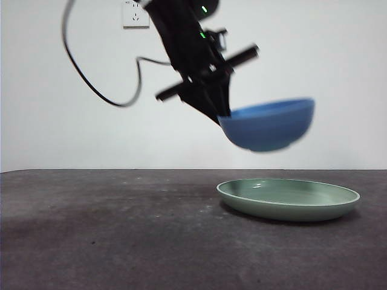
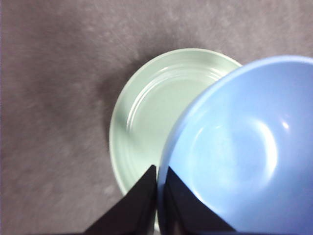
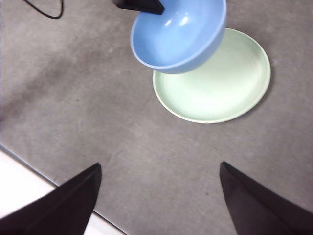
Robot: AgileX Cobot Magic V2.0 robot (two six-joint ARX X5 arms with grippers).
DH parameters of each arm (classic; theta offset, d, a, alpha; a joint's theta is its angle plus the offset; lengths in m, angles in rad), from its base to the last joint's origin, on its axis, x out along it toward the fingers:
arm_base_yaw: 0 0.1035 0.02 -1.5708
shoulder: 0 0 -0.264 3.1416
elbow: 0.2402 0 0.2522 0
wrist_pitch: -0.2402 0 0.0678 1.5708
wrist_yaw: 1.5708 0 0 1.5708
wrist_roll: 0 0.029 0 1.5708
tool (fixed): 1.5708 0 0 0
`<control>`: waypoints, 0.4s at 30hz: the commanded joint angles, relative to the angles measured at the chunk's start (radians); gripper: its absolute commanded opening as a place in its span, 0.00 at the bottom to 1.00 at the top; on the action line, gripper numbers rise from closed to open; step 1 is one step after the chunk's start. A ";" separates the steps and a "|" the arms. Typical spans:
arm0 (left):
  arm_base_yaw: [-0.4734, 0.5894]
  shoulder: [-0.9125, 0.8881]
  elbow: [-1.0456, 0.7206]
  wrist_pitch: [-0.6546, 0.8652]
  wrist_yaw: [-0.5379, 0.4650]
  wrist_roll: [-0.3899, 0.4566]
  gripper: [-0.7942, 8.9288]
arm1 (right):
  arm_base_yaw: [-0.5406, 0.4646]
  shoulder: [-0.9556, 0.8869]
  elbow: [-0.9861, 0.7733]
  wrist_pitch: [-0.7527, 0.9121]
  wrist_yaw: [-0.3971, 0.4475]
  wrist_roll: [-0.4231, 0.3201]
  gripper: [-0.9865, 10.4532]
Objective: Pick up the blue bowl, put it on the green plate, put it on desk
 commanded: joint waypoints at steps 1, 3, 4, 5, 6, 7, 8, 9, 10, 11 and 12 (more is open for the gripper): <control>-0.023 0.091 0.095 -0.001 0.003 -0.011 0.10 | 0.002 -0.010 0.027 -0.015 0.018 0.011 0.42; -0.025 0.137 0.135 -0.003 0.003 -0.015 0.10 | 0.002 -0.021 0.032 -0.029 0.032 0.012 0.42; -0.027 0.158 0.150 -0.003 0.002 -0.015 0.10 | 0.002 -0.024 0.033 -0.032 0.038 0.011 0.42; -0.028 0.174 0.158 0.001 0.002 -0.019 0.10 | 0.002 -0.029 0.034 -0.037 0.039 0.012 0.42; -0.028 0.187 0.162 0.005 0.002 -0.019 0.10 | 0.002 -0.034 0.034 -0.041 0.039 0.012 0.42; -0.027 0.198 0.163 0.008 0.002 -0.019 0.10 | 0.002 -0.035 0.034 -0.043 0.039 0.012 0.42; -0.027 0.209 0.163 0.009 0.001 -0.019 0.10 | 0.002 -0.036 0.034 -0.044 0.038 0.012 0.42; -0.027 0.219 0.163 0.008 -0.006 -0.019 0.10 | 0.002 -0.037 0.034 -0.044 0.038 0.012 0.42; -0.027 0.228 0.163 0.006 -0.013 -0.019 0.10 | 0.002 -0.037 0.034 -0.044 0.038 0.012 0.42; -0.025 0.236 0.163 0.004 -0.013 -0.018 0.10 | 0.002 -0.037 0.034 -0.043 0.038 0.012 0.42; -0.023 0.241 0.163 0.003 -0.013 -0.018 0.10 | 0.002 -0.036 0.034 -0.043 0.038 0.012 0.42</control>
